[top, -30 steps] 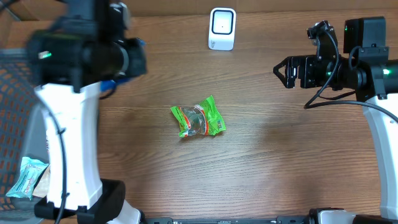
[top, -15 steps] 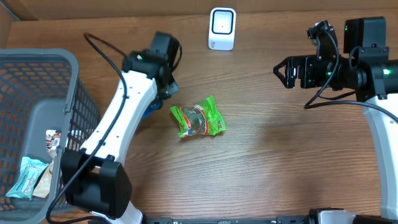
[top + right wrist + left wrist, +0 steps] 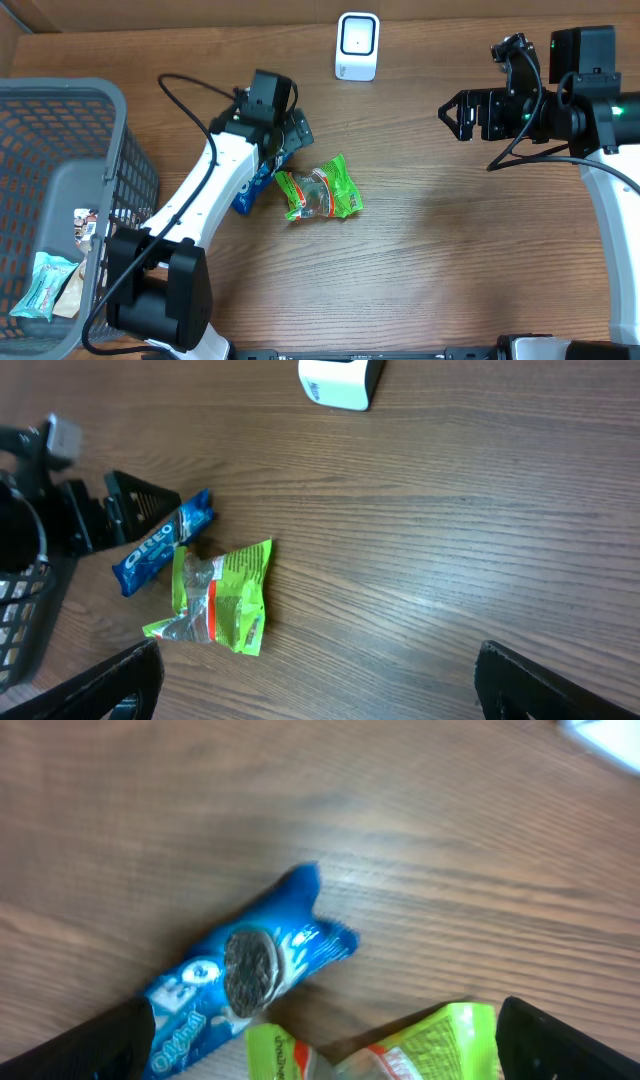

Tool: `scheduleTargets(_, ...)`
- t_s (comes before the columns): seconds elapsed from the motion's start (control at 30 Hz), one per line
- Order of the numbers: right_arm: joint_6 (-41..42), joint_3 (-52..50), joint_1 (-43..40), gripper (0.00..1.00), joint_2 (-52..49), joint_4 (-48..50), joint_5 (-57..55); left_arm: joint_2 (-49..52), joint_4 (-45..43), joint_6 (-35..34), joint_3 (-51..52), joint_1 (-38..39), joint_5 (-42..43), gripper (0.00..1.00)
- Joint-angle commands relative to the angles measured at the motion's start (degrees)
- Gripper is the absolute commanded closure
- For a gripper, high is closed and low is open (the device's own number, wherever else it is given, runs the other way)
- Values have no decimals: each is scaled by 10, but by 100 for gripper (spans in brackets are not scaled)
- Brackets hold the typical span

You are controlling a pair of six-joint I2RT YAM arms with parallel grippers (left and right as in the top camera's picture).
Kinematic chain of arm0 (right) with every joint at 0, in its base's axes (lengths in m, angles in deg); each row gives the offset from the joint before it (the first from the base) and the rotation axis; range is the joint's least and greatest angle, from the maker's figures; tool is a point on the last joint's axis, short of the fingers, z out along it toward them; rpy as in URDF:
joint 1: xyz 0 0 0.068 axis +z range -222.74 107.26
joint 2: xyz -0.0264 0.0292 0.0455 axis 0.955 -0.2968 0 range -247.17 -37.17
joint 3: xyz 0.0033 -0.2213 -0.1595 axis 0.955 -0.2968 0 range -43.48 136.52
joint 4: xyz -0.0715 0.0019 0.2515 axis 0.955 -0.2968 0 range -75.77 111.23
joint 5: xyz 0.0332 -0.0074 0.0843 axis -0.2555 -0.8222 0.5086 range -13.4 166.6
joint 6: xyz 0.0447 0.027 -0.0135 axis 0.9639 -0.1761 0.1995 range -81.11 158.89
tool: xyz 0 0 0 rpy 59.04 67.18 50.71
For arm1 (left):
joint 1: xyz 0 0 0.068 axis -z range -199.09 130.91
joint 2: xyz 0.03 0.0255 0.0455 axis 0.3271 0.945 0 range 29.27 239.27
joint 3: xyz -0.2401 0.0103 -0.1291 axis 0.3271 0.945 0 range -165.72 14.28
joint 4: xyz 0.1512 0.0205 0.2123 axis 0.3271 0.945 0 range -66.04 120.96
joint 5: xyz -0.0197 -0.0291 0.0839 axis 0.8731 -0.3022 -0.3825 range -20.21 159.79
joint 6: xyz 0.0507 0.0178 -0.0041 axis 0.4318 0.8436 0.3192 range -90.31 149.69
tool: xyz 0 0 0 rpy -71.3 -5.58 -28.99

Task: Scan the item barcode
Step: 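Carry the blue Oreo pack out and drop it beside the green bag, then reach the left gripper into the basket and grasp the dried mushroom bag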

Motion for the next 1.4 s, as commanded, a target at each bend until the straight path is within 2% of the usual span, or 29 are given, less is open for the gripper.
scheduleTargets(0.0, 2, 10, 2, 0, 0, 3, 0, -13, 50, 118, -133, -9, 8, 0)
scheduleTargets(0.1, 2, 10, 2, 0, 0, 3, 0, -13, 155, 144, -271, -20, 2, 9)
scheduleTargets(0.2, 2, 10, 2, 0, 0, 3, 0, -13, 266, 145, -393, -37, -19, 14)
scheduleTargets(0.3, 2, 10, 2, 0, 0, 3, 0, -13, 389, 145, -509, -64, -41, 13)
scheduleTargets(0.33, 2, 10, 2, 0, 0, 2, 0, -14, 459, 142, -560, -84, -56, 13)
scheduleTargets(0.43, 2, 10, 2, 0, 0, 3, 0, -19, 566, 121, -613, -133, -86, 13)
scheduleTargets(0.47, 2, 10, 2, 0, 0, 3, 0, -24, 572, 131, -614, -150, -80, 15)
scheduleTargets(0.57, 2, 10, 2, 0, 0, 3, 0, -51, 572, 150, -608, -216, -20, 16)
scheduleTargets(0.73, 2, 10, 2, 0, 0, -3, 0, -92, 572, 154, -596, -287, -24, 16)
scheduleTargets(0.8, 2, 10, 2, 0, 0, -3, 0, -113, 572, 154, -571, -318, -27, 7)
scheduleTargets(0.83, 2, 10, 2, 0, 0, -3, 0, -128, 572, 153, -546, -344, -31, 1)
scheduleTargets(0.87, 2, 10, 2, 0, 0, -3, 0, -139, 572, 148, -525, -365, -35, 0)
scheduleTargets(1.1, 2, 10, 2, 0, 0, 0, 0, -172, 552, 105, -348, -553, -37, 0)
scheduleTargets(1.23, 2, 10, 2, 0, 0, 0, 0, -172, 471, 80, -218, -620, -19, 0)
scheduleTargets(1.37, 2, 10, 2, 0, 0, 2, 0, -172, 386, 70, -104, -645, -2, 0)
